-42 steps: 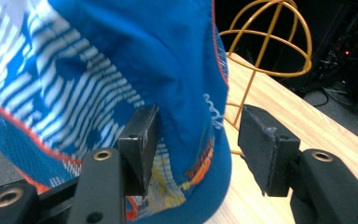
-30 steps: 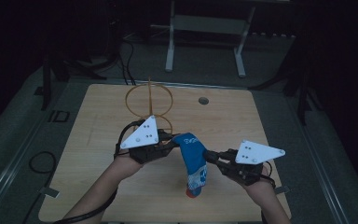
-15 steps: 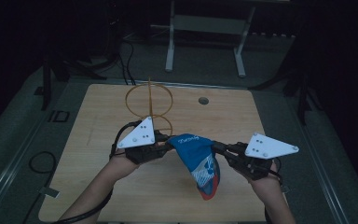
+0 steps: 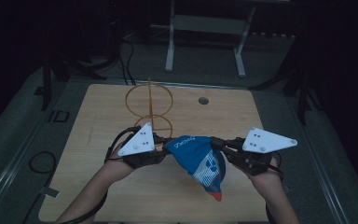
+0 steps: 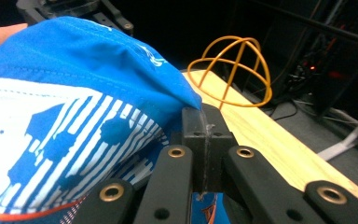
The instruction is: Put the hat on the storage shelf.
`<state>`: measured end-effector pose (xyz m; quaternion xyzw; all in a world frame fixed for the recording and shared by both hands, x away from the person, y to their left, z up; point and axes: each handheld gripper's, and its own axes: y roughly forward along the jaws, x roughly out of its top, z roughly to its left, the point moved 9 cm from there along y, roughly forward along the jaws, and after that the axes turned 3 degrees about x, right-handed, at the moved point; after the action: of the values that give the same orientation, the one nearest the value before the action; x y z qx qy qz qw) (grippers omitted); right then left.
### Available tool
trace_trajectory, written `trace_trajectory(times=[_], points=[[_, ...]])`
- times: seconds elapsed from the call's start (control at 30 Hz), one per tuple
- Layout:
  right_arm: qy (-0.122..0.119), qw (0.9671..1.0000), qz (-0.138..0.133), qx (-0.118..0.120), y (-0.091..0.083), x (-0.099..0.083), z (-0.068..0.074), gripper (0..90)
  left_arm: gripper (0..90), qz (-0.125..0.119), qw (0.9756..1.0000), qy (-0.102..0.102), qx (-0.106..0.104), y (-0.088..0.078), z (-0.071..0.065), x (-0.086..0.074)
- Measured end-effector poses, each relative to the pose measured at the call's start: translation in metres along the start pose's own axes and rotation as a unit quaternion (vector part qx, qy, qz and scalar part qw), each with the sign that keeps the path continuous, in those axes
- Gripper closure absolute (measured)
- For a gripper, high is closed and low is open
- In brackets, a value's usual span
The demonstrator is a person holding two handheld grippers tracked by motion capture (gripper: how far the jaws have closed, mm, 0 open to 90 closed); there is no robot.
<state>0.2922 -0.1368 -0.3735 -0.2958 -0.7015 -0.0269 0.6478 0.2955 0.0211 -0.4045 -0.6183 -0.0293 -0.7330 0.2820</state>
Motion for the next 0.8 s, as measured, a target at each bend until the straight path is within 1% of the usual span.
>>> trace_trajectory(times=[0.07, 0.1, 0.17, 0.23, 0.3, 0.33, 0.4, 0.43, 0.53, 0.57, 0.6, 0.67, 0.7, 0.77, 0.8], points=[[0.001, 1.0, 0.001, 0.002, 0.001, 0.0, 0.0, 90.0, 69.4, 0.006, 1.0, 0.001, -0.003, -0.002, 0.0, -0.002], [0.001, 1.0, 0.002, 0.002, 0.001, 0.0, 0.0, 90.0, 66.3, 0.008, 1.0, 0.003, -0.001, -0.003, 0.0, -0.003], [0.004, 1.0, 0.001, 0.003, 0.002, 0.001, -0.001, 90.0, 59.5, 0.014, 0.9999, 0.001, 0.007, -0.005, 0.0, -0.006], [0.004, 1.0, 0.0, -0.001, 0.001, 0.002, -0.003, 90.0, 55.0, 0.019, 0.9997, -0.001, 0.013, -0.008, 0.001, -0.009], [0.007, 1.0, -0.004, 0.0, -0.001, 0.004, -0.005, 90.0, 52.0, 0.03, 0.9992, -0.001, 0.026, -0.01, 0.004, -0.014], [0.007, 1.0, -0.006, -0.003, -0.002, 0.005, -0.007, 90.0, 49.6, 0.032, 0.9991, -0.005, 0.027, -0.012, 0.005, -0.016], [0.009, 0.9999, -0.006, -0.005, -0.003, 0.006, -0.009, 90.0, 49.3, 0.036, 0.9986, -0.013, 0.036, -0.014, 0.007, -0.022], [0.01, 0.9999, -0.008, -0.006, -0.004, 0.007, -0.009, 90.0, 49.2, 0.034, 0.9985, -0.021, 0.037, -0.016, 0.009, -0.025], [0.009, 0.9999, -0.01, -0.01, -0.005, 0.01, -0.011, 90.0, 49.1, 0.031, 0.998, -0.03, 0.045, -0.02, 0.011, -0.031], [0.01, 0.9998, -0.011, -0.01, -0.005, 0.011, -0.013, 90.0, 49.0, 0.03, 0.9978, -0.037, 0.046, -0.021, 0.011, -0.034], [0.011, 0.9998, -0.011, -0.013, -0.005, 0.012, -0.015, 90.0, 47.6, 0.031, 0.9975, -0.04, 0.049, -0.022, 0.012, -0.036], [0.016, 0.9997, -0.013, -0.013, -0.005, 0.014, -0.018, 90.0, 46.7, 0.031, 0.9974, -0.043, 0.05, -0.025, 0.011, -0.041], [0.017, 0.9996, -0.015, -0.014, -0.005, 0.016, -0.02, 90.0, 46.6, 0.027, 0.9972, -0.044, 0.054, -0.026, 0.011, -0.044], [0.019, 0.9995, -0.016, -0.02, -0.004, 0.02, -0.024, 90.0, 46.0, 0.024, 0.9968, -0.051, 0.057, -0.03, 0.009, -0.05], [0.018, 0.9994, -0.018, -0.021, -0.004, 0.022, -0.026, 90.0, 43.7, 0.02, 0.9966, -0.053, 0.06, -0.031, 0.009, -0.053]])
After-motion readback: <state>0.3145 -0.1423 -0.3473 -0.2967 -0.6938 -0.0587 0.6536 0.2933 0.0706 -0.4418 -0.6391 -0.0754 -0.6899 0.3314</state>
